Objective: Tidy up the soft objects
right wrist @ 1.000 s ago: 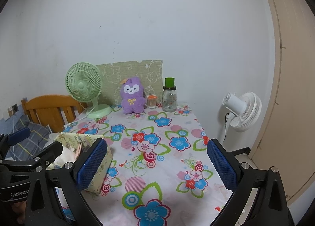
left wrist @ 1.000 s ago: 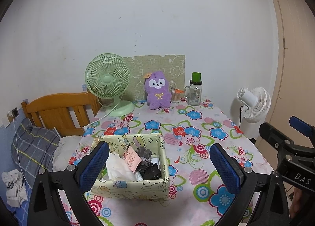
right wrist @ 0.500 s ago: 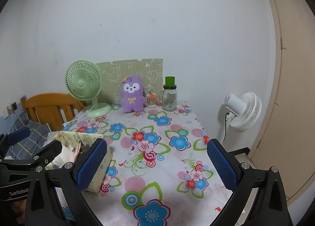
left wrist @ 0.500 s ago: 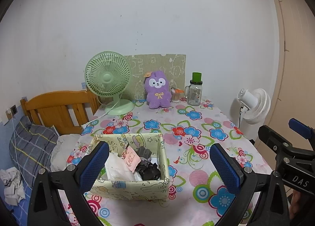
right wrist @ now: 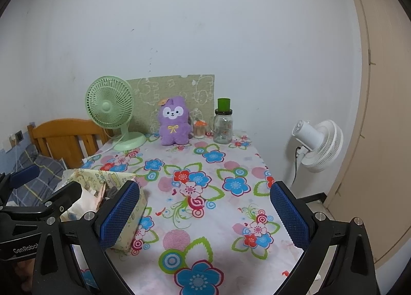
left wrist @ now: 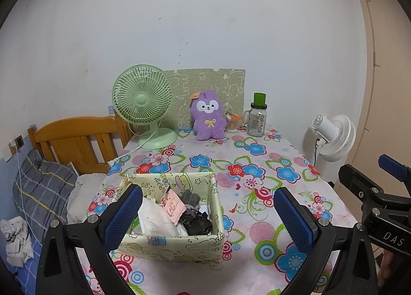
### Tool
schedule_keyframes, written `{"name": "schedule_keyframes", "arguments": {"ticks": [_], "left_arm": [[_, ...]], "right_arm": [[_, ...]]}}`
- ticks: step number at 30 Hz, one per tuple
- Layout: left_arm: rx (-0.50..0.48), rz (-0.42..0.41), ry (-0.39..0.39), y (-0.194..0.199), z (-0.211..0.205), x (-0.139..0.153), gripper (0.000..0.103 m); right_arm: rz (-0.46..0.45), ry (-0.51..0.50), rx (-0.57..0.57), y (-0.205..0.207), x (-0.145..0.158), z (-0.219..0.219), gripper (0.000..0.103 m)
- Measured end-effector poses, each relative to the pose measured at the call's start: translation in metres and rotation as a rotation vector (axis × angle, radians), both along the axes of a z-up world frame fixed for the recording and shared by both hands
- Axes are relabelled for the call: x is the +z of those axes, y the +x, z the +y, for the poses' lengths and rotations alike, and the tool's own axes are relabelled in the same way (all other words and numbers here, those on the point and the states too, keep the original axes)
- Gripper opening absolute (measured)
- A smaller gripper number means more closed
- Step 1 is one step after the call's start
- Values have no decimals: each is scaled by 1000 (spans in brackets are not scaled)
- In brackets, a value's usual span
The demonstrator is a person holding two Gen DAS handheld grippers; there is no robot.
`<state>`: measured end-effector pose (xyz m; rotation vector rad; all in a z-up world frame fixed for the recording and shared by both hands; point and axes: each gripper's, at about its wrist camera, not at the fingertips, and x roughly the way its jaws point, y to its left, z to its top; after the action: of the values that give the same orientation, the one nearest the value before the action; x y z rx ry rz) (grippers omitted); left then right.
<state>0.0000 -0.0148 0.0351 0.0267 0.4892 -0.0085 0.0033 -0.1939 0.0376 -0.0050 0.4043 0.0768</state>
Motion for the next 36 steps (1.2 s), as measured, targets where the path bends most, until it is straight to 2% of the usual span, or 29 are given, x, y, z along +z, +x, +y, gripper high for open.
{"name": "schedule_keyframes", "arguments": {"ticks": [36], "left_arm": [[-4,-1,6,-1,-4,-1,103]], "right_arm": [[-2,12,-11,-2,0,-3,103]]}}
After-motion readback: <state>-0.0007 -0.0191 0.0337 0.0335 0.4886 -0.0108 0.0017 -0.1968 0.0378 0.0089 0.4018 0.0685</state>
